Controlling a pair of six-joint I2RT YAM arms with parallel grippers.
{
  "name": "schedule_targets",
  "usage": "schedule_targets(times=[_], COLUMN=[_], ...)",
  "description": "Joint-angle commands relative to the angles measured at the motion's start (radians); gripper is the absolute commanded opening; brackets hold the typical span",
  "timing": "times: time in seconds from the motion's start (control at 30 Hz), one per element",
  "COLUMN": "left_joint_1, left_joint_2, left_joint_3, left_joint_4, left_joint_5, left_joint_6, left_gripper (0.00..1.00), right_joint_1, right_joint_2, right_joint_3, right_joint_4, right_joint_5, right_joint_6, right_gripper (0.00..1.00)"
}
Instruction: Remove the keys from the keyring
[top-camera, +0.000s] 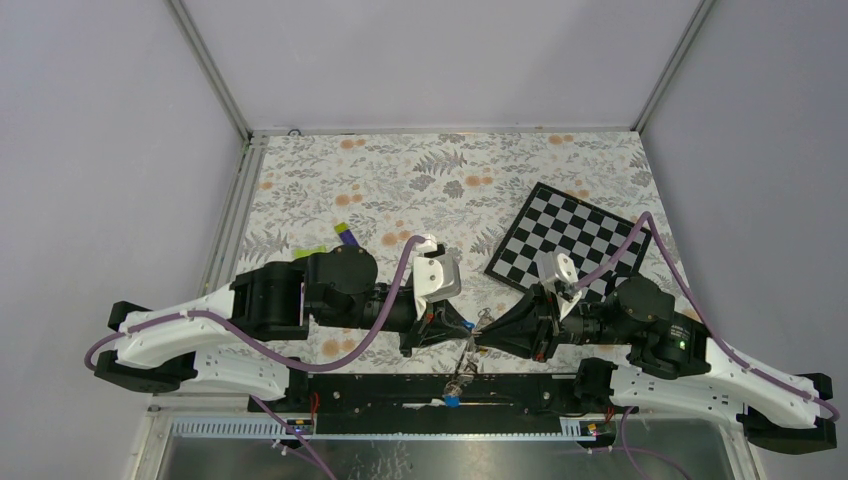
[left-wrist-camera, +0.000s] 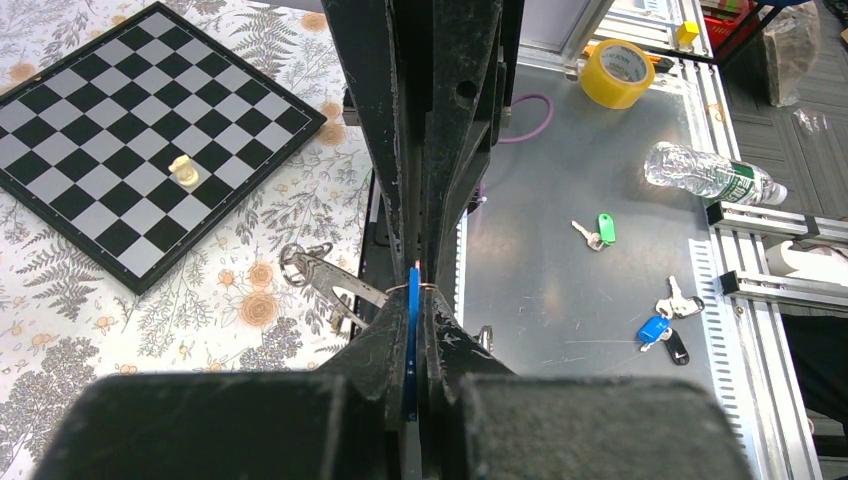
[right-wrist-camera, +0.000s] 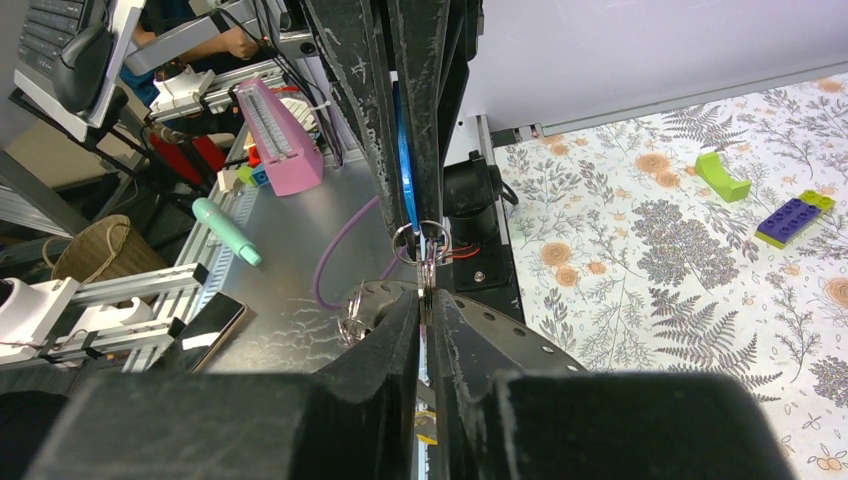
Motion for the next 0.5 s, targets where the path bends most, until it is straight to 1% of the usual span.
schedule_targets(times=[0.0, 0.13, 0.3, 0.47], left_joint_1=[0.004, 0.004, 0.004, 0.004], left_joint_2=[-0.014, -0.019, -0.023, -0.018], left_joint_3=[0.015, 0.011, -0.004, -0.013], left_joint_4=[0.080, 0.080, 0.080, 0.070], left_joint_5=[0.001, -0.006, -0.018, -0.020], left_joint_6=[0.000, 0.003, 0.004, -0.002], left_gripper=[0.00, 0.00, 0.00, 0.00], right_joint_1=[0.005, 0.005, 0.006, 0.005], right_joint_2=[0.001, -0.004, -0.010, -0.016], right_joint_3=[0.008, 0.014, 0.042, 0.071], right_joint_4=[0.017, -0.005, -0.041, -0.094], right_joint_5=[0.032, 0.050, 0.073, 0.094], right_joint_6=[0.003, 0.008, 0.008, -0.007], right_gripper=[0.13, 0.11, 0.06, 0.05])
